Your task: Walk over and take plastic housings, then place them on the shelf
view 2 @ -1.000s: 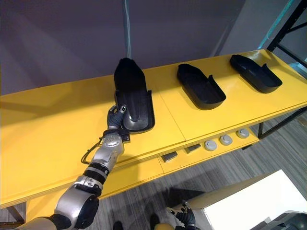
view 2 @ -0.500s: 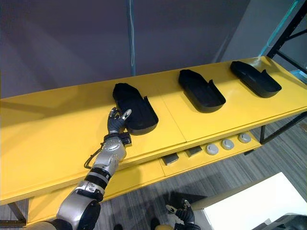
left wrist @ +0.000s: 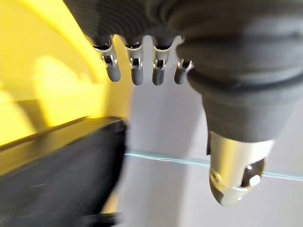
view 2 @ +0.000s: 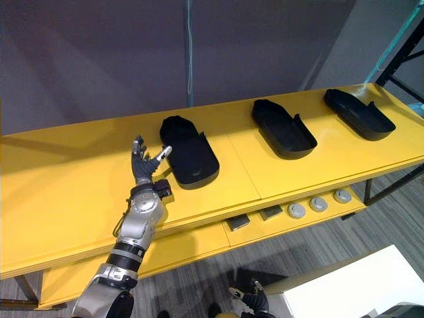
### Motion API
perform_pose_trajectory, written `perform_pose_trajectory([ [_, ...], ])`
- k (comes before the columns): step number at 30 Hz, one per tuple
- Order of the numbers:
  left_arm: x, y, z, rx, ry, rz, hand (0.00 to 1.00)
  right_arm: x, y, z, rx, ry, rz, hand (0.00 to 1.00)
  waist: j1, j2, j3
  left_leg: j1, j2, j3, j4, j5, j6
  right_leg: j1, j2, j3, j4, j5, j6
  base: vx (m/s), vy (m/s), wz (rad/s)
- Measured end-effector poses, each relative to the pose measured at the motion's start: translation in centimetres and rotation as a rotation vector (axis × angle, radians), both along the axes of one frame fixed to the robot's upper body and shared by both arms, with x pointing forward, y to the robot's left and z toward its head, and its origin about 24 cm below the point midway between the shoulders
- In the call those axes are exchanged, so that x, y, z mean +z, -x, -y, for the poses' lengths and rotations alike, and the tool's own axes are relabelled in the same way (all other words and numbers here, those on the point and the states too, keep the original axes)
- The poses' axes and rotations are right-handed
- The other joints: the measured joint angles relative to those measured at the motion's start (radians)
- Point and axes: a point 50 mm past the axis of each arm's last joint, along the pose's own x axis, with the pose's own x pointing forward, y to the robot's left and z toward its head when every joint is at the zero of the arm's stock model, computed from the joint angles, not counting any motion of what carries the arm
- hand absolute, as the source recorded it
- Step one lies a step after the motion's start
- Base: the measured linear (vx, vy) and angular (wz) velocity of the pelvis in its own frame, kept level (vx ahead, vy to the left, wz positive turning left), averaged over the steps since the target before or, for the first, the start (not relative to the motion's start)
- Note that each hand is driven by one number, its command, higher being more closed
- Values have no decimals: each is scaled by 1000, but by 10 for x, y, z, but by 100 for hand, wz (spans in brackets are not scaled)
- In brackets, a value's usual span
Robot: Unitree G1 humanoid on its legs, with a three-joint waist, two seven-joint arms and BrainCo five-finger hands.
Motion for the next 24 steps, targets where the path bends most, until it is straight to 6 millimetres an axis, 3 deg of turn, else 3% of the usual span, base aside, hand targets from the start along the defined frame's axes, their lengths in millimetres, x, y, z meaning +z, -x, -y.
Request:
perform_pose_trajectory([
  [4, 25, 15, 15, -73, -63, 141, 0, -1, 1, 0, 6, -4, -4, 0, 9, 2, -1, 2, 0, -3, 0, 0, 0, 3, 0, 0, 0, -1, 0, -2, 3, 1],
  [5, 29, 19, 23, -120, -80, 170, 100, -1, 2, 1, 11, -4, -8, 0, 16, 3, -2, 2, -1, -4, 0, 0, 0, 3, 0, 0, 1, -1, 0, 0, 0, 0],
  [14, 30, 58, 88, -503, -227, 303, 100, -2, 3, 5, 48, 4, -13, 0, 21, 21, -13, 2, 0, -11, 0, 0, 0, 4, 1, -1, 0, -1, 0, -2, 1, 0],
  [18, 14, 64, 110, -636, -278, 254, 100, -2, 3, 6, 48, 4, -13, 0, 20, 23, -14, 2, 0, -9, 0, 0, 0, 3, 1, 0, 0, -1, 0, 0, 0, 0],
  [24, -18, 59, 113, -672, -408, 136, 100, -3, 1, 5, 48, 3, -14, 0, 14, 24, -15, 3, 4, 3, -1, 0, 1, 17, 6, 1, -36, 17, -2, -3, 5, -3],
])
